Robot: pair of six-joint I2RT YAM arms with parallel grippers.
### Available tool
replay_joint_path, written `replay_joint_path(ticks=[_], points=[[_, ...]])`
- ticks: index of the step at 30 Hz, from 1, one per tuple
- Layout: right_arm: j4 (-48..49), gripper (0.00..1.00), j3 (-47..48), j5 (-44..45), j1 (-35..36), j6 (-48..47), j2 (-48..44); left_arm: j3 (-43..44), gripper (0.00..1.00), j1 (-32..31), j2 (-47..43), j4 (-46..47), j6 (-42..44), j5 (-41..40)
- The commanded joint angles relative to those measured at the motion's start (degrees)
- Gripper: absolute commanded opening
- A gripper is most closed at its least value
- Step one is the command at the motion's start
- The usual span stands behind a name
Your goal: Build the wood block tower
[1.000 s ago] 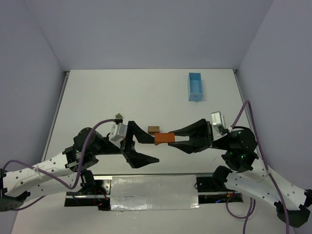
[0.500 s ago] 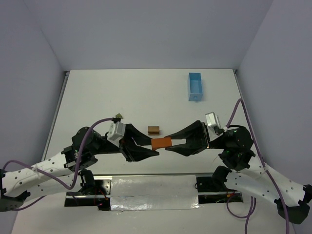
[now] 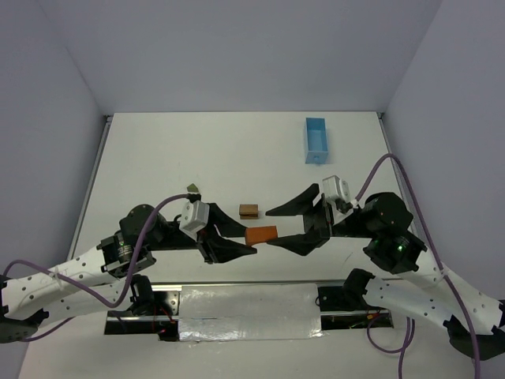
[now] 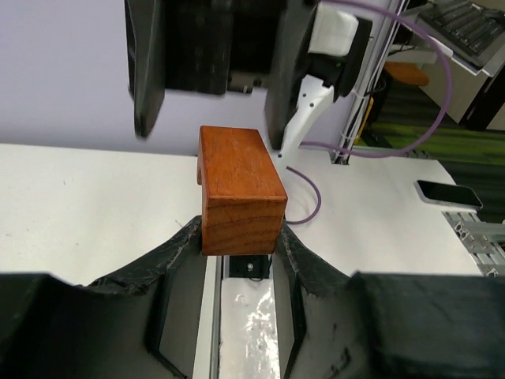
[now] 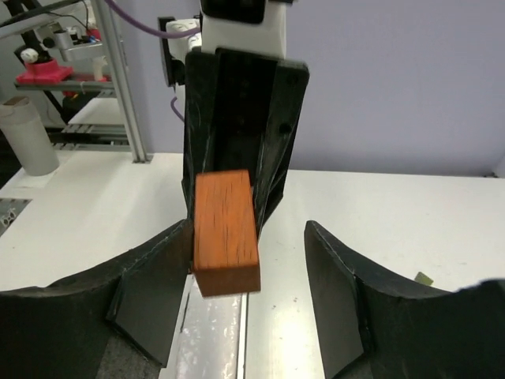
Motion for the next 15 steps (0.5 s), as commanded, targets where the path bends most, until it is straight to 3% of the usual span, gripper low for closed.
replay_joint_path(ticks=[1,15], points=[[-9.9,0.68,7.0,-1.6,0.4,-5.1,1.7,1.2,0.00,-0.2,-0.8,0.0,1.9,0.8],[-13.7,0.64,6.5,-5.9,0.9,-9.7,2.9,2.1,0.00,-0.2,0.7,-1.3,2.3,2.1]])
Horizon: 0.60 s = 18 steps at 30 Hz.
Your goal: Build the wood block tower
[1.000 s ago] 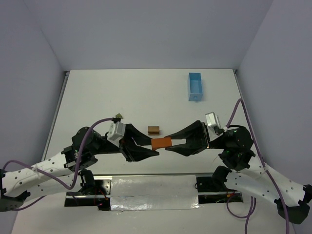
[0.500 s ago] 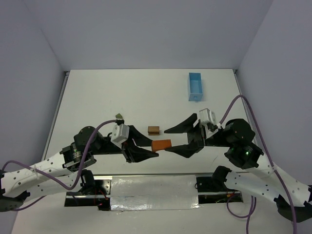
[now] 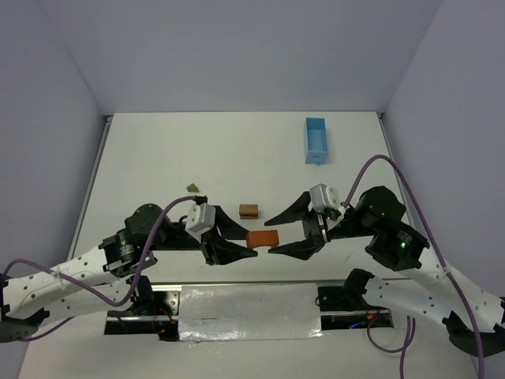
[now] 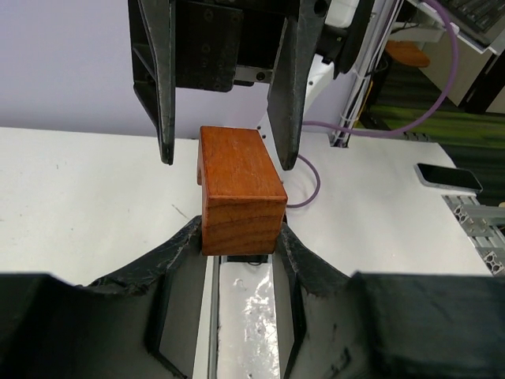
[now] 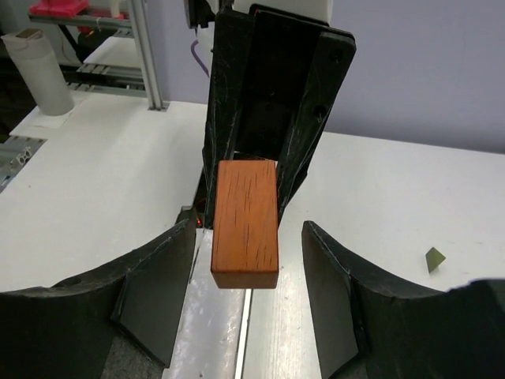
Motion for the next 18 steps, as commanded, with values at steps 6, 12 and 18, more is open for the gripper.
replay_joint_path(ticks=[6,12,18], points=[[0.7,0.56,1.0,0.1,1.3,-1.5,1.5,1.8,0.00,-0.2,0.7,2.0,1.8,0.9],[0.3,0.44,0.4,0.8,2.2,-2.0,2.4,2.2,0.00,-0.2,0.6,1.7,2.2,0.8],[2.0,0.04,-1.3,3.1,2.5,-2.5,1.2,2.4,0.33,-0.2,0.4,-0.3,2.2,-3.9]])
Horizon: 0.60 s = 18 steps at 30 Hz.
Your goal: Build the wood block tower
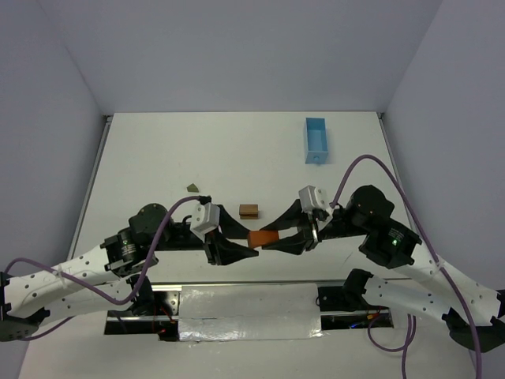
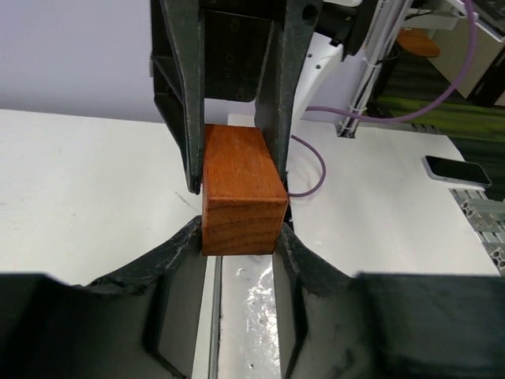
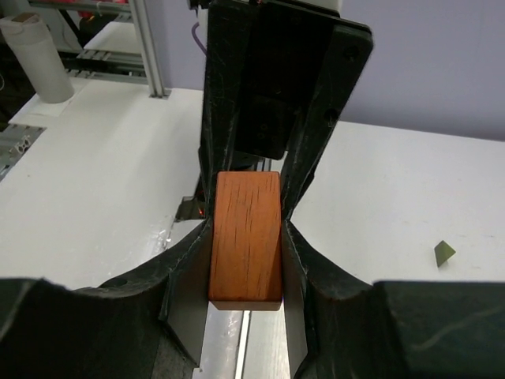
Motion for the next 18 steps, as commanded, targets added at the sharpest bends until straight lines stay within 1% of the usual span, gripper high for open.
replay_joint_path(ticks=[1,2,3,4,6,7,8,9,10,11,12,13,14,16,18], points=[[3.1,0.03,-1.3,3.6,0.5,-1.0,-1.0,2.5,0.51,-0.2,-0.9,0.7,1.1,-5.6],[3.3,0.00,-2.0,6.1,0.5,-2.1,-1.2,2.5,0.76,-0.2,-1.2,-1.6,0.3,-8.7],[4.3,0.00,-3.7,7.6,0.4,-2.5,-1.4,3.2,0.99,-0.2,-1.7,-3.5,-0.2,-16.0],[5.2,0.00,-4.7,11.0,0.3,-3.0,-1.4,3.8,0.99,-0.2,-2.1,-9.0,-1.0,-19.5],[8.5,0.00,-8.2,12.5,-0.9,-3.8,-0.5,5.8,0.99,-0.2,-3.7,-16.2,-2.0,-25.8],[9.3,0.00,-9.2,12.7,-1.3,-4.0,0.2,6.6,0.99,-0.2,-4.4,-19.9,-2.8,-32.8],[11.4,0.00,-11.0,12.1,-2.1,-4.5,1.1,7.8,1.00,-0.2,-5.5,-26.9,-4.2,-36.1],[14.3,0.00,-11.7,12.1,-3.3,-4.9,2.3,8.4,0.99,-0.2,-7.8,-30.2,-4.9,-39.2],[16.0,0.00,-12.4,12.2,-3.9,-5.2,5.1,9.0,0.99,-0.2,-9.1,-33.2,-5.7,-44.5],[17.5,0.00,-13.5,9.9,-4.6,-5.4,6.7,10.1,0.99,-0.2,-10.4,-38.3,-5.8,-46.7],[20.1,0.00,-14.0,8.5,-6.2,-8.0,8.3,10.4,0.99,-0.2,-13.4,-40.1,-5.5,-48.6],[21.5,0.00,-14.2,8.4,-7.1,-8.6,11.8,10.3,0.99,-0.2,-15.1,-41.4,-4.5,-51.6],[23.0,0.00,-14.0,6.6,-9.8,-9.2,15.4,10.0,1.00,-0.2,-18.2,-42.6,-3.8,-52.7],[25.3,0.00,-13.7,2.3,-13.9,-8.7,19.0,9.0,0.99,-0.2,-21.0,-43.3,-2.0,-53.2],[29.3,0.00,-13.6,-4.6,-18.9,-8.1,22.5,7.5,0.99,-0.2,-24.5,-43.1,-1.4,-52.8]])
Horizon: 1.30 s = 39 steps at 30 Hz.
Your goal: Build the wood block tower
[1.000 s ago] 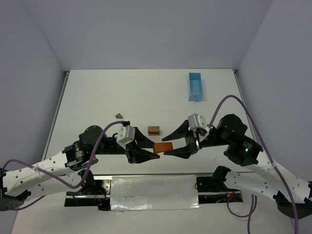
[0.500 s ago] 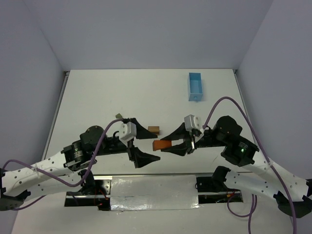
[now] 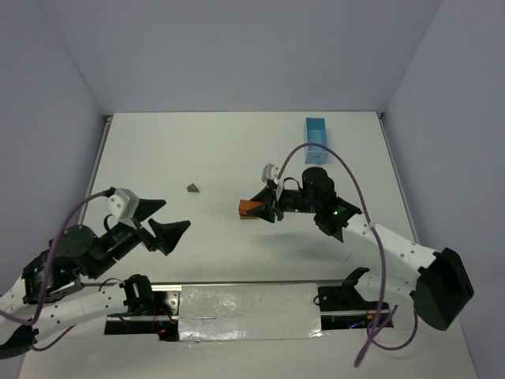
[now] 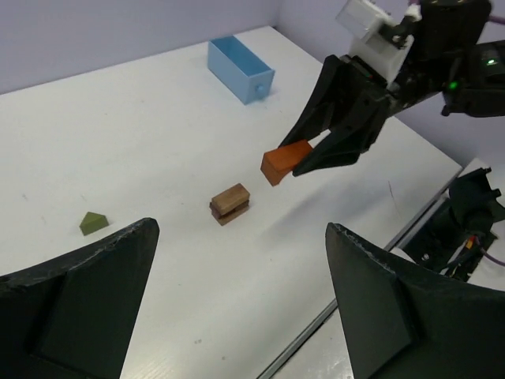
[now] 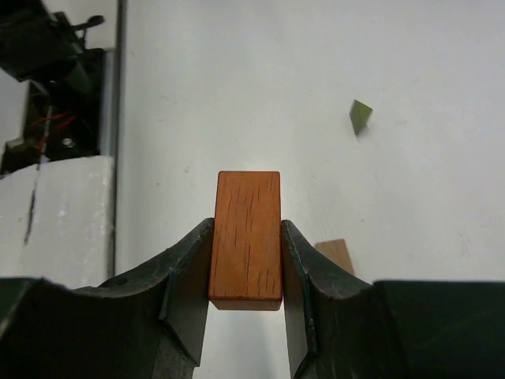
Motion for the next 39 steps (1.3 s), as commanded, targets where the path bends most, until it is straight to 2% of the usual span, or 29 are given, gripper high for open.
replay_joint_path(ticks=[1,5,15,23,25,32,39], points=[[11.7,0.01,0.3,-10.8,-6.7,-1.6,6.0,-1.5,0.99,-0.1,-4.1,-3.2,1.8,-5.2],[8.8,0.01,5.1,-11.5,-8.3,-6.2,15.0,-8.9,0.99,0.0,-7.6,-0.1,1.6,-1.8],[11.0,0.06,7.7,-12.3,-9.8,-11.1,27.3,-9.2,1.00,0.7,-1.7,1.1,2.7,6.3],[1.8,0.14,14.4,-15.8,-11.1,-15.8,32.3,-9.9,0.99,1.0,-3.5,1.9,3.4,10.0],[-0.5,0.20,15.9,-16.6,-11.3,-17.7,33.5,-10.0,0.99,1.1,-3.9,2.1,3.4,10.2],[-3.9,0.15,15.6,-15.6,-11.6,-19.8,34.8,-10.2,0.99,1.2,-4.5,2.3,3.5,10.9],[-1.9,0.19,13.9,-14.8,-11.5,-18.9,35.0,-10.3,0.99,1.2,-4.7,2.5,3.7,12.1]])
